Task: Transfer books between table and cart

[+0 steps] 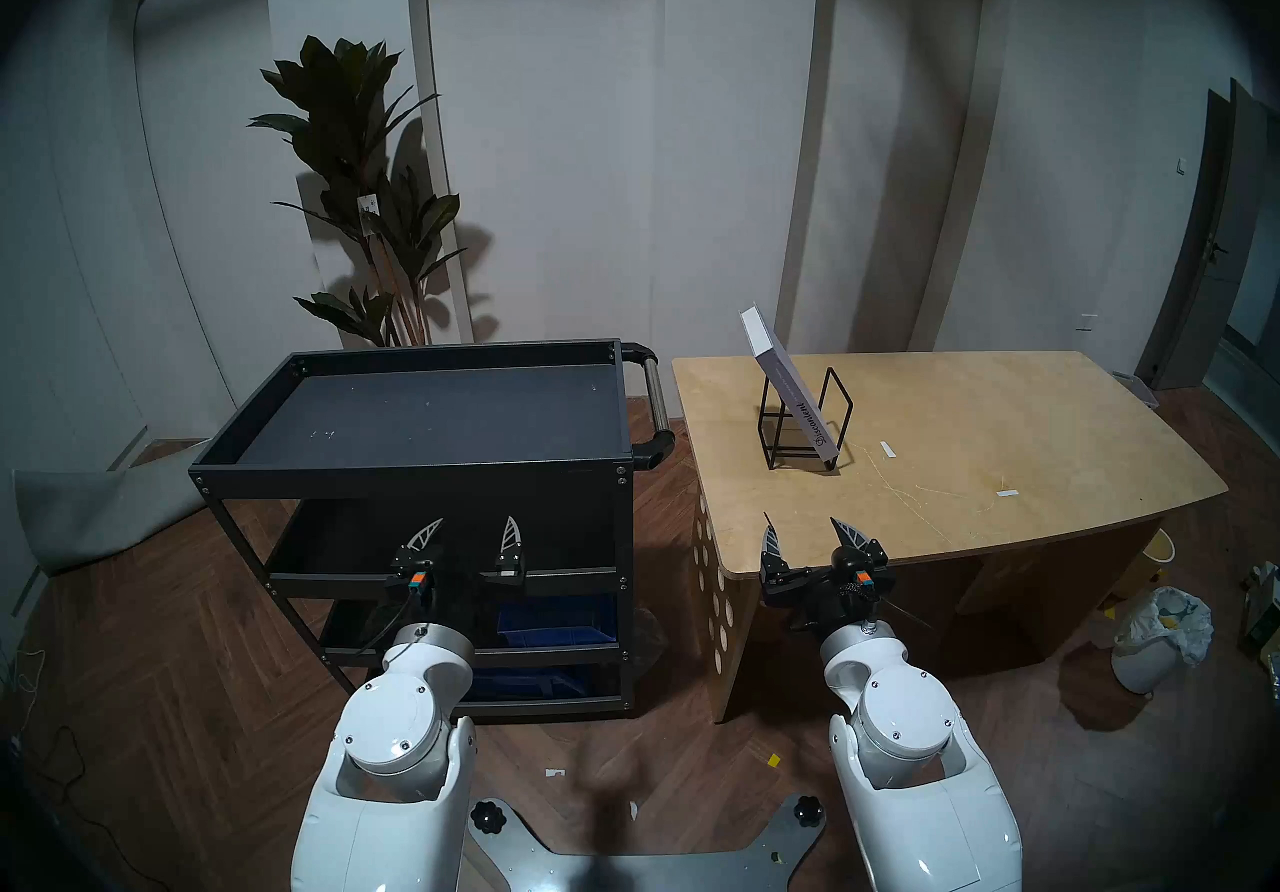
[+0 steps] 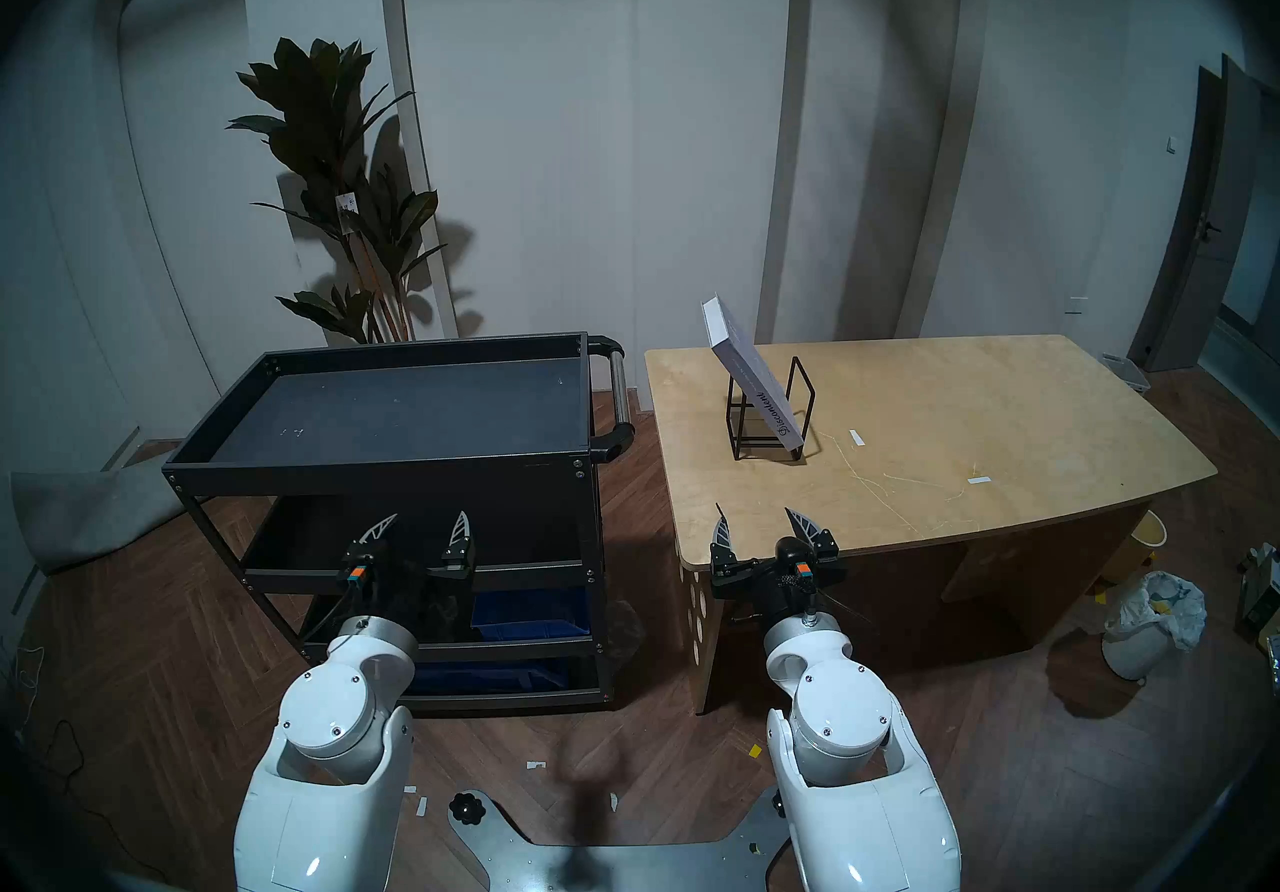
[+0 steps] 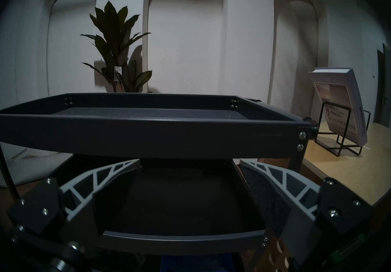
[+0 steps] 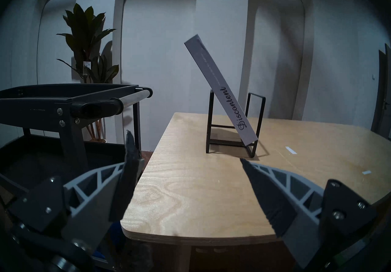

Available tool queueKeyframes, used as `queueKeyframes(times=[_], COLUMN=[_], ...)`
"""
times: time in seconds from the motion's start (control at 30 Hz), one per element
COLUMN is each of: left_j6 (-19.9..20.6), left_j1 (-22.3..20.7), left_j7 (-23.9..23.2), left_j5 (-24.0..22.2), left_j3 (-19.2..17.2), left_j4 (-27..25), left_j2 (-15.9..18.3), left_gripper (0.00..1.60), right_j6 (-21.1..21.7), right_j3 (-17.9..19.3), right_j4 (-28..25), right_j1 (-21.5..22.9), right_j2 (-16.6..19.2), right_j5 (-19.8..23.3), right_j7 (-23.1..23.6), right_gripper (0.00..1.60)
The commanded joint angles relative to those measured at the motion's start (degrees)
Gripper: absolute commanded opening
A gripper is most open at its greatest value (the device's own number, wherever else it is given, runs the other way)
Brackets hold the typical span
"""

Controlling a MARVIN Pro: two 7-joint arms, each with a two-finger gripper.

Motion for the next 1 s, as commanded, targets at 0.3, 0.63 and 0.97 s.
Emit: queueKeyframes(times=[0.3, 0.63, 0.97], left_j6=[1.8, 3.5, 4.3], left_j1=[0.9, 0.3, 0.0], left_j7=[-1.4, -1.5, -1.3], left_j5=[-4.1, -4.5, -4.7], left_j3=[-2.3, -2.6, -2.7], left_j4=[-7.8, -7.9, -7.9], left_j2=[-0.1, -0.1, -0.3], left_gripper=[1.60, 1.60, 1.60], right_j6=[-2.0, -1.7, -2.6], right_j3=[0.5, 0.6, -1.1], right_j4=[-6.7, -2.5, 1.4], right_j1=[3.6, 10.6, 15.5], right_j2=[4.9, 5.8, 5.6], right_j5=[-8.0, -9.4, -11.5], right_j7=[-0.7, -0.3, 0.0], right_gripper=[1.60, 1.60, 1.60])
